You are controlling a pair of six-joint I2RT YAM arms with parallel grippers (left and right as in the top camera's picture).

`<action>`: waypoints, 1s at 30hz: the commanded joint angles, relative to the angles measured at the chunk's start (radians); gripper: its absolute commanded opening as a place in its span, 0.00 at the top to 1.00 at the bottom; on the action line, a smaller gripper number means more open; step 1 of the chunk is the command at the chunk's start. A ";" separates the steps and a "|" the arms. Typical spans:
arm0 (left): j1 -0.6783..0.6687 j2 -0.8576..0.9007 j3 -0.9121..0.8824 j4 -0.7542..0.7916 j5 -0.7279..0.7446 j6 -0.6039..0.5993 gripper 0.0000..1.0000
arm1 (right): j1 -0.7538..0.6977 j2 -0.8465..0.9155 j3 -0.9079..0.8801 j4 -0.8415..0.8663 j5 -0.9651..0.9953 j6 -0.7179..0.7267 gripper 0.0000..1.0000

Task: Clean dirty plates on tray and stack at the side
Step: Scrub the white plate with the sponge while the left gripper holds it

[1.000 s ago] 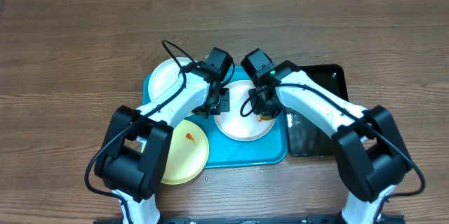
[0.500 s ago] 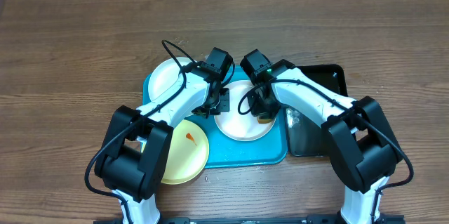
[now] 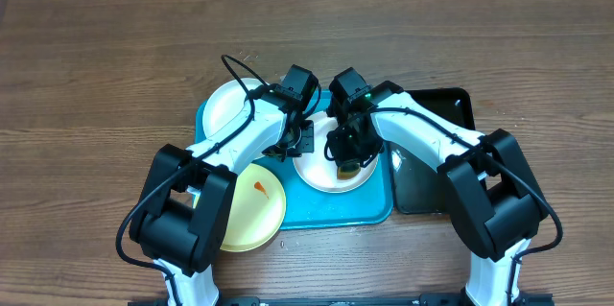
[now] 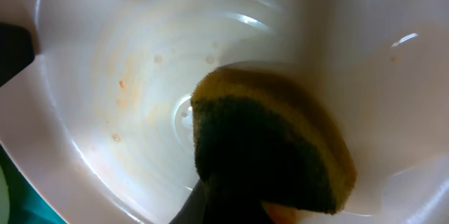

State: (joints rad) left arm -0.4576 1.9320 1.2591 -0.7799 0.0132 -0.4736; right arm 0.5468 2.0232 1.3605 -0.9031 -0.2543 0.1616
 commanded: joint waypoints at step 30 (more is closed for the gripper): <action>0.007 0.011 0.008 -0.005 -0.046 -0.024 0.96 | -0.048 0.039 0.131 -0.232 -0.043 -0.031 0.53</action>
State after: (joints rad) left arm -0.4576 1.9320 1.2591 -0.7803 0.0132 -0.4736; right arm 0.4721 2.0537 1.4696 -1.1385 -0.3069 0.1337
